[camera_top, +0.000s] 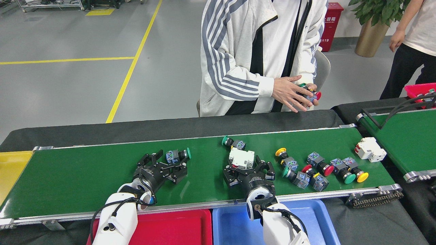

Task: Pick switch part from conveyor to tray
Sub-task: 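Reach the right gripper to the white switch part and grasp it, then carry the white switch part toward the blue tray and release it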

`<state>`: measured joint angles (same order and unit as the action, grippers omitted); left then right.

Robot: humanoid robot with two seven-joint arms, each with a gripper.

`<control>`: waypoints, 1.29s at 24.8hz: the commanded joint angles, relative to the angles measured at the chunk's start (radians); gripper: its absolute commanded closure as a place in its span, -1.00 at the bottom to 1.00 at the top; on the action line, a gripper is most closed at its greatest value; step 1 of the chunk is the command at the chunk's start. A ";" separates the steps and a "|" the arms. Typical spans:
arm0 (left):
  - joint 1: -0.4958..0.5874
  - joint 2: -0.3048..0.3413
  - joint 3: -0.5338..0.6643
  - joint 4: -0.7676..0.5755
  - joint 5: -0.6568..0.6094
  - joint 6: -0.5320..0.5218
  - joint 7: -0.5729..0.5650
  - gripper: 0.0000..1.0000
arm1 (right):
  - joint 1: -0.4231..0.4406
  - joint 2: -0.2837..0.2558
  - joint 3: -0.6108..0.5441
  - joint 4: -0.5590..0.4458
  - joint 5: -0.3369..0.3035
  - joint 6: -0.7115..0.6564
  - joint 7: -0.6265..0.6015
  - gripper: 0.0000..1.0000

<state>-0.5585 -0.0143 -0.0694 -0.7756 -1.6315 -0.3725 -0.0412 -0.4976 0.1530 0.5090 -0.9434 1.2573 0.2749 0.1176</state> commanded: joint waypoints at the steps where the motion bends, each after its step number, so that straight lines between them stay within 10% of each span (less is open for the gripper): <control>1: -0.021 -0.003 0.002 -0.010 0.010 -0.016 0.009 0.60 | -0.029 0.008 0.005 0.002 -0.004 -0.011 -0.004 0.29; 4: -0.006 0.002 0.002 -0.017 0.048 -0.031 0.018 0.83 | -0.033 0.005 0.005 0.003 -0.009 -0.025 -0.001 0.97; 11: 0.138 0.022 0.003 -0.238 0.055 -0.158 0.046 0.92 | -0.018 -0.021 -0.004 -0.110 -0.012 -0.042 -0.012 0.98; 20: 0.649 0.232 0.045 -0.817 0.153 -0.413 0.043 0.76 | 0.200 -0.308 -0.136 -0.552 -0.116 -0.338 -0.010 0.97; 22: 0.747 0.254 0.077 -0.903 0.179 -0.413 0.043 0.50 | 0.300 -0.378 -0.230 -0.637 -0.176 -0.543 -0.012 0.98; 24: 0.818 0.244 0.138 -0.956 0.183 -0.413 0.041 -0.76 | 0.429 -0.414 -0.357 -0.689 -0.208 -0.770 -0.010 0.97; 26: 0.862 0.215 0.206 -0.999 0.185 -0.413 0.046 -1.00 | 0.554 -0.417 -0.492 -0.699 -0.208 -1.005 -0.009 0.95; 27: 0.884 0.197 0.217 -1.001 0.186 -0.413 0.046 -1.00 | 0.602 -0.415 -0.549 -0.701 -0.208 -1.060 -0.009 0.79; 29: 0.907 0.169 0.235 -1.001 0.186 -0.413 0.046 -1.00 | 0.671 -0.403 -0.621 -0.704 -0.207 -1.060 -0.007 -0.70; 32: 0.927 0.120 0.341 -1.001 0.190 -0.413 0.047 -1.00 | 0.708 -0.389 -0.638 -0.698 -0.202 -1.060 -0.006 -1.00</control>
<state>0.3633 0.1189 0.2384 -1.7634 -1.4481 -0.7819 -0.0053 0.2134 -0.2377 -0.1169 -1.6288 1.0568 -0.7582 0.1165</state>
